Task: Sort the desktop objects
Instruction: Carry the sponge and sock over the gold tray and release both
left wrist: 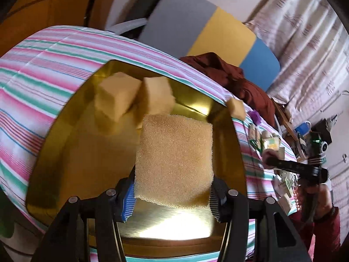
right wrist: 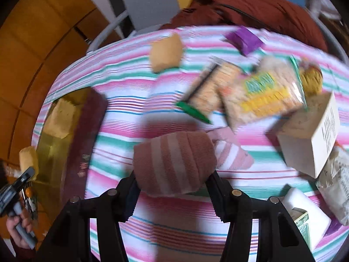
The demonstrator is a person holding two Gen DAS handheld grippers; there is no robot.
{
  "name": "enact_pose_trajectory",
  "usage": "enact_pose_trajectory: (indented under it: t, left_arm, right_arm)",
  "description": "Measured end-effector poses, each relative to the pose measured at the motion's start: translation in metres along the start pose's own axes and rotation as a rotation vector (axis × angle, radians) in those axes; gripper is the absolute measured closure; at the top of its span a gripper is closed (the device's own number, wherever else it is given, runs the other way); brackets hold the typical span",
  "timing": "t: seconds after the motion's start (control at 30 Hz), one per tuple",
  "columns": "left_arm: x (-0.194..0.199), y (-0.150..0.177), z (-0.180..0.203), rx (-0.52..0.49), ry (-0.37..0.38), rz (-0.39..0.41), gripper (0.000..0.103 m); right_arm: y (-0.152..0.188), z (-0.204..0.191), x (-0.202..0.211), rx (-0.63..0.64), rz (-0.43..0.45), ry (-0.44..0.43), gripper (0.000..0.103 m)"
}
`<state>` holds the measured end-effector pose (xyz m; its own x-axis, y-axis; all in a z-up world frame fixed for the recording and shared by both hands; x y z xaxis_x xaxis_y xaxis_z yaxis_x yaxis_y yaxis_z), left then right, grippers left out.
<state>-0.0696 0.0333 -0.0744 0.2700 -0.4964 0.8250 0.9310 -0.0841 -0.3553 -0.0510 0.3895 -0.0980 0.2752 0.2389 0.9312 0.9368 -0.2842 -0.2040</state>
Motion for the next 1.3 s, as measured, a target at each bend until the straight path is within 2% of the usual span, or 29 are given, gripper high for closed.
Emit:
enact_pose_trajectory:
  t: [0.13, 0.23, 0.37, 0.47, 0.6, 0.7, 0.77, 0.83, 0.9, 0.97, 1.07, 1.2, 1.3]
  left_arm:
    - [0.0, -0.007, -0.019, 0.024, -0.036, -0.002, 0.048]
    - [-0.004, -0.009, -0.033, 0.036, -0.074, -0.028, 0.048]
    - [-0.01, -0.009, -0.047, 0.048, -0.085, -0.057, 0.048]
    - [-0.013, -0.011, -0.057, 0.054, -0.123, -0.07, 0.048]
    - [-0.018, -0.02, -0.065, 0.056, -0.149, -0.08, 0.047]
    - [-0.024, -0.028, -0.064, 0.048, -0.186, -0.092, 0.046]
    - [-0.024, -0.036, -0.064, 0.059, -0.195, -0.082, 0.043]
    - [-0.016, -0.043, -0.063, 0.077, -0.179, -0.048, 0.04]
    - [-0.005, -0.048, -0.062, 0.082, -0.149, 0.003, 0.036]
    - [0.009, -0.052, -0.062, 0.083, -0.149, 0.061, 0.033]
    - [0.023, -0.055, -0.065, 0.103, -0.174, 0.117, 0.032]
    - [0.031, -0.047, -0.07, 0.153, -0.117, 0.142, 0.032]
    - [0.029, -0.039, -0.07, 0.169, -0.118, 0.133, 0.032]
  right_arm:
    - [-0.013, -0.051, 0.015, 0.088, 0.03, -0.029, 0.046]
    - [-0.022, -0.093, 0.011, 0.164, 0.02, -0.044, 0.046]
    - [-0.031, -0.145, -0.01, 0.253, -0.027, -0.046, 0.045]
    - [-0.037, -0.175, -0.028, 0.305, -0.064, -0.036, 0.045]
    - [-0.048, -0.206, -0.057, 0.365, -0.111, 0.028, 0.045]
    - [-0.06, -0.219, -0.081, 0.376, -0.123, 0.084, 0.044]
    - [-0.068, -0.225, -0.092, 0.366, -0.119, 0.086, 0.043]
    - [-0.076, -0.232, -0.097, 0.361, -0.093, 0.065, 0.033]
    - [-0.082, -0.236, -0.094, 0.355, -0.056, 0.043, 0.018]
    - [-0.085, -0.24, -0.086, 0.343, -0.019, 0.006, 0.014]
    - [-0.081, -0.24, -0.077, 0.317, -0.014, -0.015, 0.013]
    - [-0.067, -0.234, -0.071, 0.298, -0.044, -0.006, 0.014]
    - [-0.055, -0.235, -0.075, 0.326, -0.091, 0.015, 0.027]
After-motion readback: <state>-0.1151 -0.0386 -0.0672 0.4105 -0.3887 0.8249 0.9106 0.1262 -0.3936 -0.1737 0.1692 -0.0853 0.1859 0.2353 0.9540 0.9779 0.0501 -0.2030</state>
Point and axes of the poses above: each gripper's, at about its wrist camera, not at the fingertips, and x roughly against the way its jaws point, z to its right, y to its underside, the point moved 6 cm from there along -x, roughly the way its jaws point, and after that the axes turned 10 degrees about -z, right-handed, at the moved point
